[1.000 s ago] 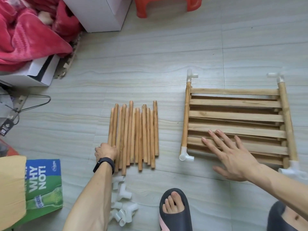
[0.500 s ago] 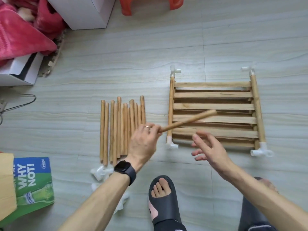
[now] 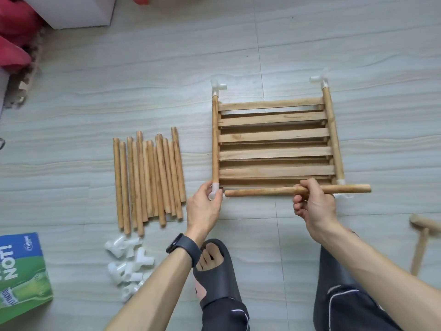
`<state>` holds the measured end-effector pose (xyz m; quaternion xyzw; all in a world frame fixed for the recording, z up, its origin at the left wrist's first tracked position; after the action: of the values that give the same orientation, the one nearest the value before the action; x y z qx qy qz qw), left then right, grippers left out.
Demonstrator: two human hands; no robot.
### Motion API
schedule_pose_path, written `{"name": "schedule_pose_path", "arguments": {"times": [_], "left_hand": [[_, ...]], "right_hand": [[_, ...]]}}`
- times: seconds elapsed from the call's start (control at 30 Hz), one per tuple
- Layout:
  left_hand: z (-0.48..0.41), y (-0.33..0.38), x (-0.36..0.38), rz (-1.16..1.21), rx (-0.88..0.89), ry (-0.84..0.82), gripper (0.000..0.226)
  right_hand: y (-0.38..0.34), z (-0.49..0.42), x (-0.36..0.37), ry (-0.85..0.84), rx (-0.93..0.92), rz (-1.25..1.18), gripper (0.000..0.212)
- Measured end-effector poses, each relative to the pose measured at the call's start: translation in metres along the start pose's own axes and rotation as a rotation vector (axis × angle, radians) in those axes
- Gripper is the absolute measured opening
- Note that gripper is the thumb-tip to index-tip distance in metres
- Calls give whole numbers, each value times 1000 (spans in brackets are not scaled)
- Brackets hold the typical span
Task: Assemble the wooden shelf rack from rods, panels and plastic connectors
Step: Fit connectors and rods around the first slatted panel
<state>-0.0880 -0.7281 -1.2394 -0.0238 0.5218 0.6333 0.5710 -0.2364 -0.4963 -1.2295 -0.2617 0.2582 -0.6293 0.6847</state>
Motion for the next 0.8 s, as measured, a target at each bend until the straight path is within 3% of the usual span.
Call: {"name": "schedule_pose_path", "arguments": {"times": [0.4,0.8], "left_hand": [[-16,-9,-8,84,-143,-60,39],[-18,-6,-7,227,-204,-54,34]], "right_hand": [[13,-4,-8,-4,10,-34,22],[11,-3,-5,-15,-114,-5,24]]}}
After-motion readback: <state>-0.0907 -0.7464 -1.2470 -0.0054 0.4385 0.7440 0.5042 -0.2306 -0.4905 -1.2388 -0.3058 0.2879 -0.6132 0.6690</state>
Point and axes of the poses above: each hand's wrist, its own z-axis away from the middle knuckle, its own x-axis out of the palm, y = z × x, the point moved 5 cm from there along -z, towards the middle knuckle
